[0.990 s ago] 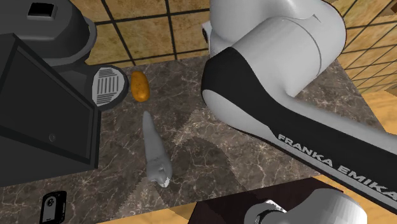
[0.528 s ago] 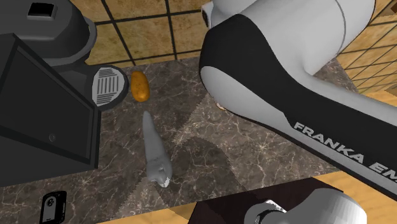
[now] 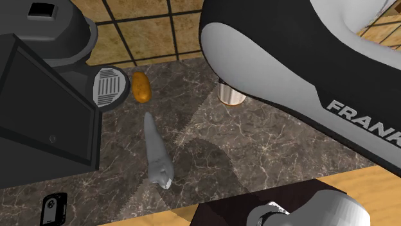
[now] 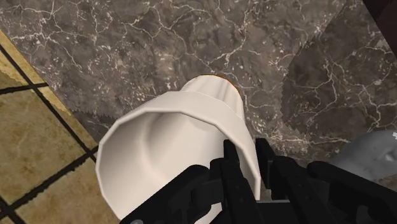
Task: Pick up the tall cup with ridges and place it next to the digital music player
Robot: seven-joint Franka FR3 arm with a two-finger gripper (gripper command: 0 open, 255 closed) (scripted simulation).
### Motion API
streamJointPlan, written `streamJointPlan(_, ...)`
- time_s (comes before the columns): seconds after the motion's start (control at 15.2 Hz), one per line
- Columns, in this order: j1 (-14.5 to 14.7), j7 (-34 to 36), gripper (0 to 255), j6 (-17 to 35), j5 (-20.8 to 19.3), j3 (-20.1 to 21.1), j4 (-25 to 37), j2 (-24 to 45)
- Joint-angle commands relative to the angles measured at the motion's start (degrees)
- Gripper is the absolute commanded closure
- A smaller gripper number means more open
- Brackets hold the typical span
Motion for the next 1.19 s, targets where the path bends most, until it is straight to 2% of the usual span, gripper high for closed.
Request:
streamJointPlan(0.0, 0.07, -0.21, 255, -1.47, 0.19, 0.24, 1.57, 0.06)
streamJointPlan(0.99, 0.74, -1.89, 255, -11.66, 1.58, 1.39, 14.55, 2.8)
streamJointPlan(1.12, 1.52, 0.86, 255, -11.87, 2.65, 3.56, 14.44, 3.09)
